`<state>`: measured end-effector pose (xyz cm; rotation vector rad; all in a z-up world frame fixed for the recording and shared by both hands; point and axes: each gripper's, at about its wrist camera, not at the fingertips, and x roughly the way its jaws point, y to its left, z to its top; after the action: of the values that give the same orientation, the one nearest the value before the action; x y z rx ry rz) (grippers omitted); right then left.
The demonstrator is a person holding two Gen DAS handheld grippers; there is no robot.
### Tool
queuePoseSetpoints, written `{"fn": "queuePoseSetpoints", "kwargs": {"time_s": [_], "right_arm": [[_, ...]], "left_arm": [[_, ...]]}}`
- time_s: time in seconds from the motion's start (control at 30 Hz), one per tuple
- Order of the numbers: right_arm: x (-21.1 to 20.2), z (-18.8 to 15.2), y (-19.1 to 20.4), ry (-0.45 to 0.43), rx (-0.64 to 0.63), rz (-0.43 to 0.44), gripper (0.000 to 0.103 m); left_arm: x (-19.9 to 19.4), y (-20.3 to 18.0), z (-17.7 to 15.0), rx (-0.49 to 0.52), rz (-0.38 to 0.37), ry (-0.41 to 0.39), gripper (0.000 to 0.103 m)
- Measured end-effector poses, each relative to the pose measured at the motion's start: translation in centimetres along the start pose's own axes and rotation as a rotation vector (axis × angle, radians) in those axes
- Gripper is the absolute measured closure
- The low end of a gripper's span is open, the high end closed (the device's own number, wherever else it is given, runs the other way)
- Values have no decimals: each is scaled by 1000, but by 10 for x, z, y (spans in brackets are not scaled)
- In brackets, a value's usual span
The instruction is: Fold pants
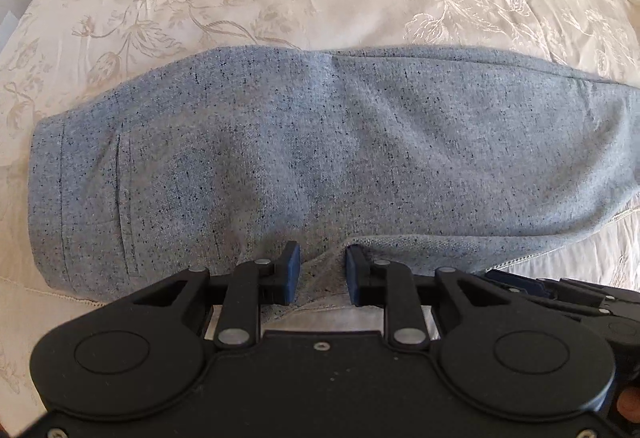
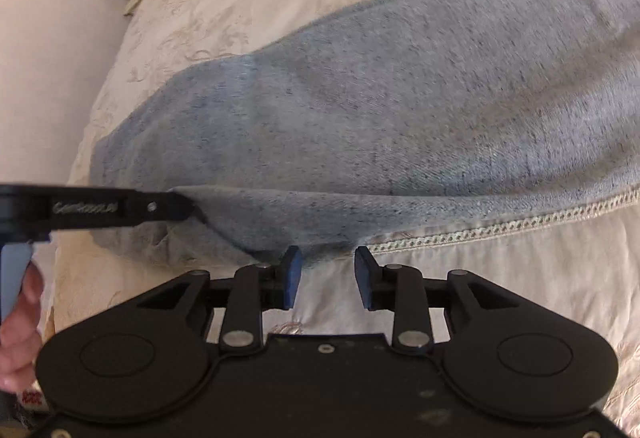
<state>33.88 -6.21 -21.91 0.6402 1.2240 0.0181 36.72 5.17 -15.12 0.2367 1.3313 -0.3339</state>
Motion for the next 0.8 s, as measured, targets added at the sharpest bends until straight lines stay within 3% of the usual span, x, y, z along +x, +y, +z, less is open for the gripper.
{"fn": "queuePoseSetpoints", "kwargs": {"time_s": [0.2, 0.23, 0.27, 0.4, 0.5, 0.57, 0.7, 0.8], "right_arm": [[19, -3, -25, -2, 276, 139, 70], [18, -5, -25, -10, 280, 141, 90], [15, -7, -22, -10, 274, 122, 101], [-16, -31, -3, -57, 196, 95, 101], [-6, -47, 2, 40, 168, 51, 102], [-3, -58, 3, 49, 138, -11, 101], [-34, -59, 13, -104, 36, -3, 91], [-33, -41, 21, -129, -37, 40, 77]], "left_arm": [[-2, 4, 2, 2, -14, -5, 70], [-2, 4, 2, 1, -17, -5, 70], [-4, 5, 1, 1, -22, -5, 70], [-12, 3, -4, 25, -14, -26, 68], [-13, 0, -8, 49, 1, -33, 65], [-14, -2, -10, 62, 10, -39, 66], [-16, -1, -11, 59, 3, -58, 70], [-21, -1, -13, 57, -6, -68, 71]]}}
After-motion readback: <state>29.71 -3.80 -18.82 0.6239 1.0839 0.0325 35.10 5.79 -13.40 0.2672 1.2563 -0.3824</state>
